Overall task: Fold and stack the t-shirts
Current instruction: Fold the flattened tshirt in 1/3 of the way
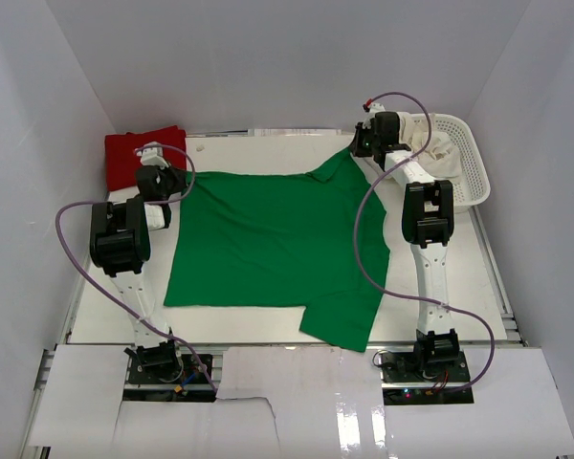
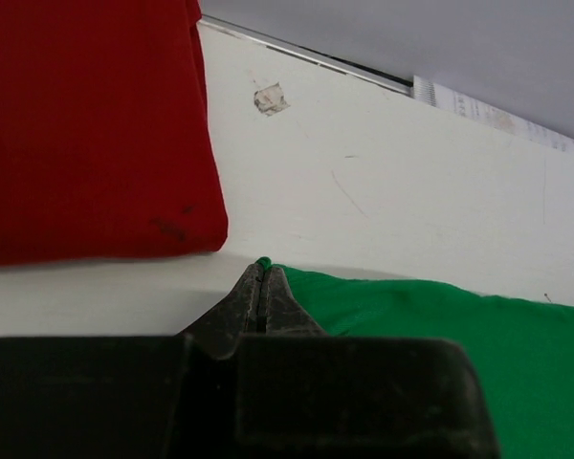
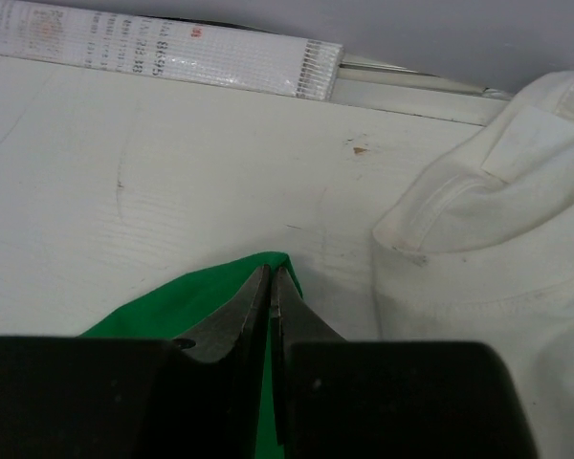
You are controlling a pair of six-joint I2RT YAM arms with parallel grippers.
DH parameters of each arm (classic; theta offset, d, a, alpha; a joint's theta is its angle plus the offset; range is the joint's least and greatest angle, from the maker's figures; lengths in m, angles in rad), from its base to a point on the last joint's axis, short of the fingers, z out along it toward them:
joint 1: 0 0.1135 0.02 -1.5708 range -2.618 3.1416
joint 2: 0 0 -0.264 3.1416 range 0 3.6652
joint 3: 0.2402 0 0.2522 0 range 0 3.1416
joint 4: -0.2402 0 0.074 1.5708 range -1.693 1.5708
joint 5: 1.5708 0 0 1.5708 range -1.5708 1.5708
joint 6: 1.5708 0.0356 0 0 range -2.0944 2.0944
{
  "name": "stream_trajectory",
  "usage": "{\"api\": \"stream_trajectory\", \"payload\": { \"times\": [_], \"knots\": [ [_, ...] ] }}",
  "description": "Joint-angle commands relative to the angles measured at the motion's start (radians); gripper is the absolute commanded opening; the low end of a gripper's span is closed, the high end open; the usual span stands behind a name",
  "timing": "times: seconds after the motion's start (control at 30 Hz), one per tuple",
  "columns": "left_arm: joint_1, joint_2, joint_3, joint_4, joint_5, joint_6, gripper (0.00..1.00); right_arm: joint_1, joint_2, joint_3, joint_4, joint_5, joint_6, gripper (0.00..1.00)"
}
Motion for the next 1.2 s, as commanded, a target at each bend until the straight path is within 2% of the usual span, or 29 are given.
{"api": "stream_trajectory", "payload": {
  "times": [0.0,0.3,0.63,1.17],
  "knots": [
    [0.006,-0.013,0.067,-0.025,0.031,0.015,0.0,-0.01,-0.071,-0.006,0.069,0.029,-0.029,0.08],
    [0.007,0.014,0.108,-0.056,0.083,0.023,0.0,-0.015,-0.113,-0.034,0.085,-0.006,-0.035,0.08],
    [0.006,0.034,0.112,-0.056,0.1,0.02,0.0,0.0,-0.244,-0.158,0.091,-0.032,-0.039,0.08],
    [0.006,0.016,0.104,-0.058,0.129,0.029,0.0,0.04,-0.368,-0.359,0.14,-0.039,-0.046,0.08]
  ]
}}
